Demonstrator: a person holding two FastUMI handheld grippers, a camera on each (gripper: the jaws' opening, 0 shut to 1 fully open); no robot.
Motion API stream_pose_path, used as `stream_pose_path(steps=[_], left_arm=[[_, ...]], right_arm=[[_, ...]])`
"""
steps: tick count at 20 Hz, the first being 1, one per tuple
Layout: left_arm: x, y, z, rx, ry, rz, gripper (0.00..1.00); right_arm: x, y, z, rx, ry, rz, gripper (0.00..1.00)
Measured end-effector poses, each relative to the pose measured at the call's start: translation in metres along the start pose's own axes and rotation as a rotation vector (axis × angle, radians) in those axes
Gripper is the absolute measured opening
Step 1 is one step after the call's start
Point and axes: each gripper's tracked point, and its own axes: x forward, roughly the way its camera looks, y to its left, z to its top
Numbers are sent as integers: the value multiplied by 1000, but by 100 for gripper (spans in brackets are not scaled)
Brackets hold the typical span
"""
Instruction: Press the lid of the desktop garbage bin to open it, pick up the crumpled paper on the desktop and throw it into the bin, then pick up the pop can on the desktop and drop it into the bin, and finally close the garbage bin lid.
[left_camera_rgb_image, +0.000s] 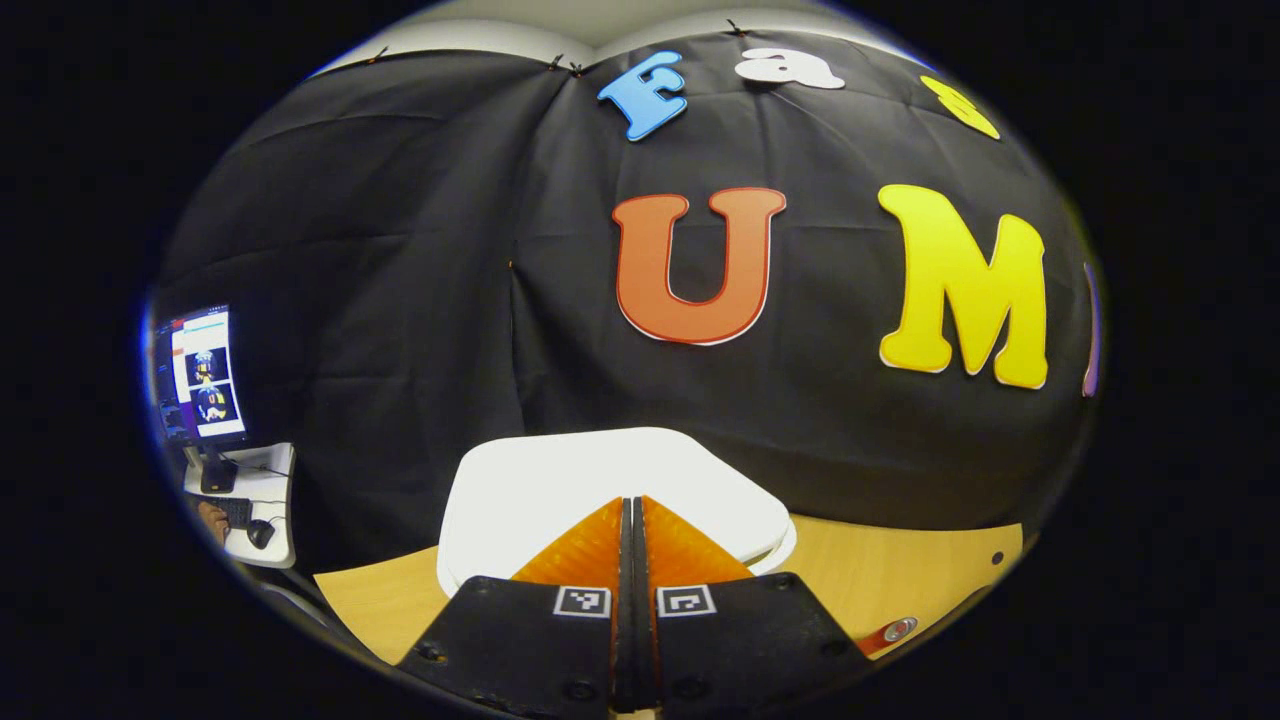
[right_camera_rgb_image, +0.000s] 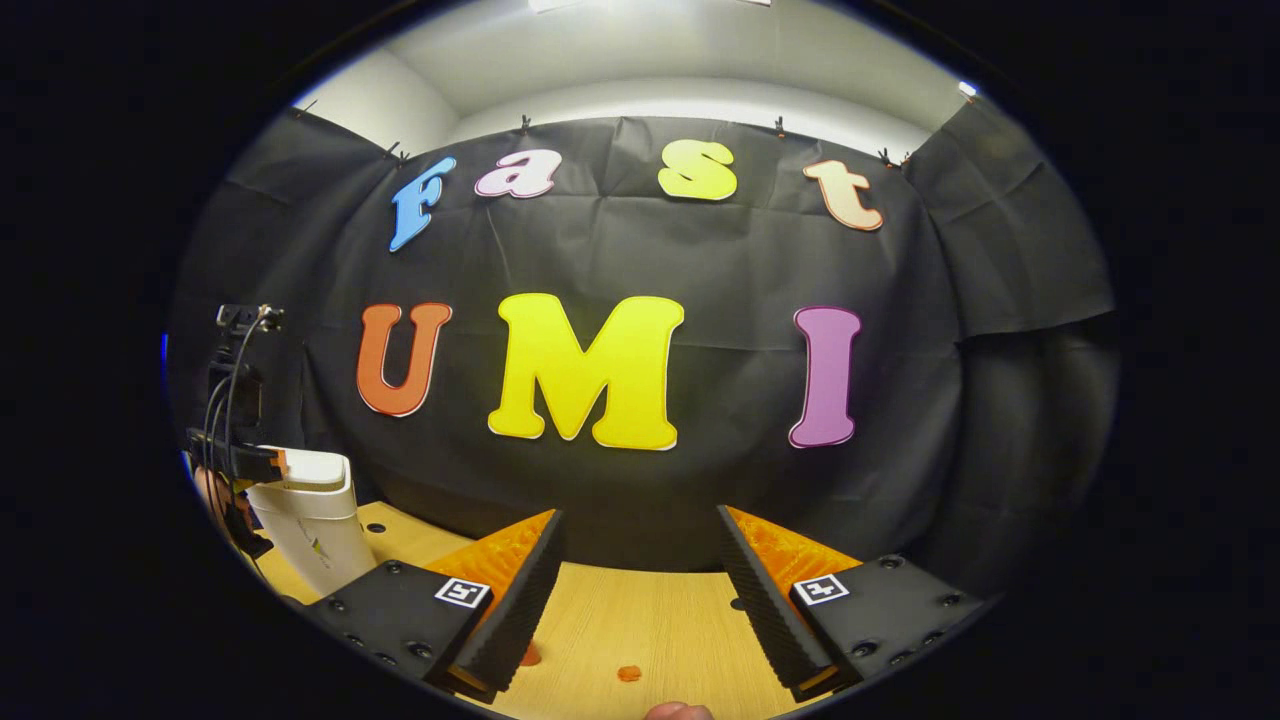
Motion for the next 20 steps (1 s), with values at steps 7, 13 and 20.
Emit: stream_pose_path(steps=[7,13,20], left_arm=[[-18,-32,47,51,-112,-142,57],[-34,-45,67,83,-176,-190,85],[-65,-90,66,84,-166,-345,99]], right_arm=[[-2,14,5,16,-19,21,94],[-10,2,6,21,-29,-11,94],[-16,-17,0,17,-23,-63,94]])
